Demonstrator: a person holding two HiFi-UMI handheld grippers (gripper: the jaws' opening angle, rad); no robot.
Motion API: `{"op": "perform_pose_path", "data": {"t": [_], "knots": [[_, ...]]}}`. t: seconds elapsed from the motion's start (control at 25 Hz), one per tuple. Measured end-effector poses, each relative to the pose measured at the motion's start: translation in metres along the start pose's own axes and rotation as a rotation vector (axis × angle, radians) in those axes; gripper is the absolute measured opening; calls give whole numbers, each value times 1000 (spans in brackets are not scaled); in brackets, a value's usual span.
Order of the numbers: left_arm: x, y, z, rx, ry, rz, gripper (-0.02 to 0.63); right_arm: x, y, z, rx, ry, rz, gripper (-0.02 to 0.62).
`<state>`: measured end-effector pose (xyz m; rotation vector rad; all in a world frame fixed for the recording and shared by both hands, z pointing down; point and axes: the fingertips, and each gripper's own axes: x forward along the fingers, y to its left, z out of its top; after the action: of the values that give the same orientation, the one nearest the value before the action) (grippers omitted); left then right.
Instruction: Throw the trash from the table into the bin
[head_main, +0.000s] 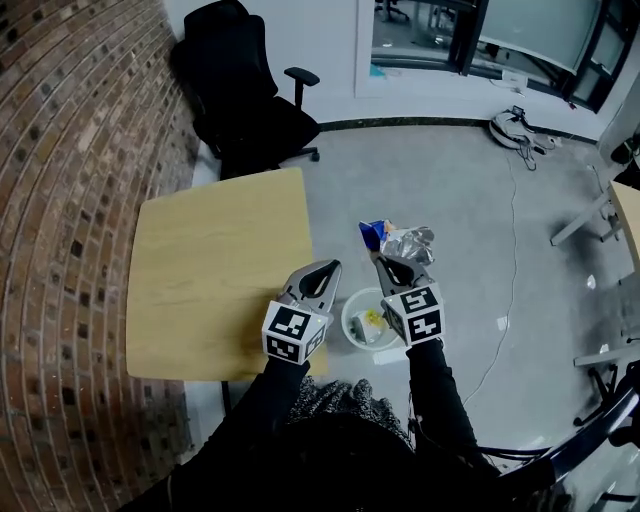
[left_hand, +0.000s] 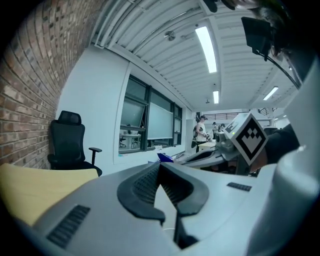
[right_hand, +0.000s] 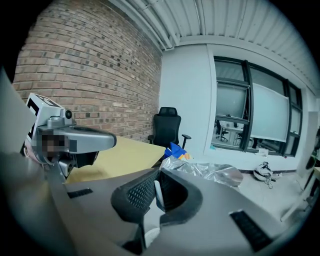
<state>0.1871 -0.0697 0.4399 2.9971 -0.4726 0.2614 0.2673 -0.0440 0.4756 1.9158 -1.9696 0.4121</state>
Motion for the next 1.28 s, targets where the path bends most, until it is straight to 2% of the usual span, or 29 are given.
{"op": "perform_pose_path", "data": {"t": [0.16,0.48,0.8,1.0,1.28], "knots": [[23,-6,4,-1,-4,-44,5,-1,-19,-4,24,11,-29,11],[71,-6,26,-11,-40,-143,5,-3,-53,1,-8,61,-111,11],[107,-14,7,-52,-5,-171,6,-2,-73,-22,27,93,-113,11],[131,-23,-7,-54,36,-115,6,-1,-99,-42,45,98,-67,12],[154,-37,-25,-68,78,33,6,9,-120,-66,-9,116,109,11]]}}
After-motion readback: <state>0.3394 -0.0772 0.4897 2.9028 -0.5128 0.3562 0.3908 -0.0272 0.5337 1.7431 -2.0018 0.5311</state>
